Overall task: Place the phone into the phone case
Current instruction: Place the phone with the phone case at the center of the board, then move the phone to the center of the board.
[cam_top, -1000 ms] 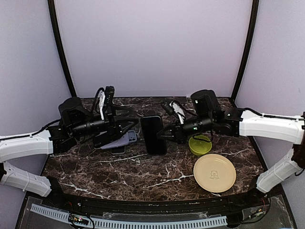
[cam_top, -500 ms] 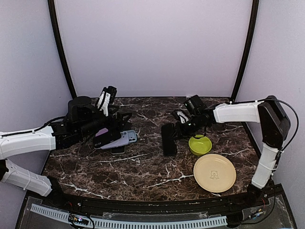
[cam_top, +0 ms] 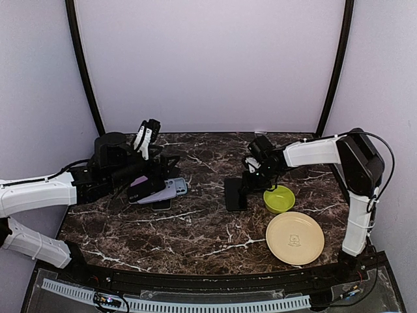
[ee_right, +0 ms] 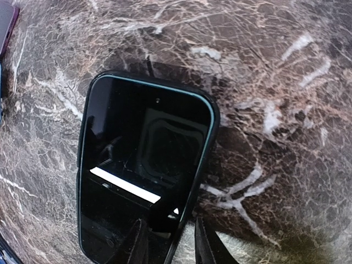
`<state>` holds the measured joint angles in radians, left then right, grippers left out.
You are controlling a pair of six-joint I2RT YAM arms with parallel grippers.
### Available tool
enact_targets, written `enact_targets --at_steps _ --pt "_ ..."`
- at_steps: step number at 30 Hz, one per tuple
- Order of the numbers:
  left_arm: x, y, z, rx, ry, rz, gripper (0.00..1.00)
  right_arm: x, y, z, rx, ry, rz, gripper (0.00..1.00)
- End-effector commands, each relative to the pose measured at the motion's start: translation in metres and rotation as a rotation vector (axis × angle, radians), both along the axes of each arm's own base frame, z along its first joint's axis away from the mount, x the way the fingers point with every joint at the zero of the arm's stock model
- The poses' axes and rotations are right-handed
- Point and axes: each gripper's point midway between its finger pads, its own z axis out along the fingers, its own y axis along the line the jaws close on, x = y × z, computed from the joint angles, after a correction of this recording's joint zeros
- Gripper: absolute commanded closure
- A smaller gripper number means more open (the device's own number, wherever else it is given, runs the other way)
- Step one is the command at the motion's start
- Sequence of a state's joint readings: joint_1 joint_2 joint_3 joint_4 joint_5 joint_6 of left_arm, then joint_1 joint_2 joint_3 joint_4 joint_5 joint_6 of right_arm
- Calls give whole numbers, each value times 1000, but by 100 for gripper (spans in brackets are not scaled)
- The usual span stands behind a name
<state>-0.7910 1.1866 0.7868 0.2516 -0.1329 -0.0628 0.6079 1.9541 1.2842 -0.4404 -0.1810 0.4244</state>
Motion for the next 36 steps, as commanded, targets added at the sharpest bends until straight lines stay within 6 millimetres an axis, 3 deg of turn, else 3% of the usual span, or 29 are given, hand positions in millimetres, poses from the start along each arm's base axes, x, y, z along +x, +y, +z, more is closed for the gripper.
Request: enact_targets --at_steps 1,11,15,18,26,29,30,31,32,35,36 --pt "3 -2 16 -5 -31 2 26 6 -1 8 -22 -33 -21 66" --pt "27 3 -15 93 97 54 15 18 17 58 -30 -172 16 60" --pt "61 38 -29 115 206 142 10 20 27 88 -26 -262 49 57" --pt "79 57 -42 112 293 178 9 15 32 100 -18 -293 75 55" --pt "116 100 -89 134 488 241 2 5 23 107 -61 -353 93 49" --pt "139 129 -101 88 572 318 1 3 23 106 -71 -363 107 49" --pt "144 134 -115 91 612 341 1 3 23 105 -72 -363 109 49" --pt "152 142 -113 85 617 369 1 2 23 105 -74 -365 110 49" --pt "156 144 -127 92 649 384 1 2 23 104 -78 -365 110 49" --pt "175 146 -141 104 678 419 1 2 24 101 -82 -364 113 48" --pt "179 147 -157 115 715 432 1 2 24 99 -85 -362 114 48"
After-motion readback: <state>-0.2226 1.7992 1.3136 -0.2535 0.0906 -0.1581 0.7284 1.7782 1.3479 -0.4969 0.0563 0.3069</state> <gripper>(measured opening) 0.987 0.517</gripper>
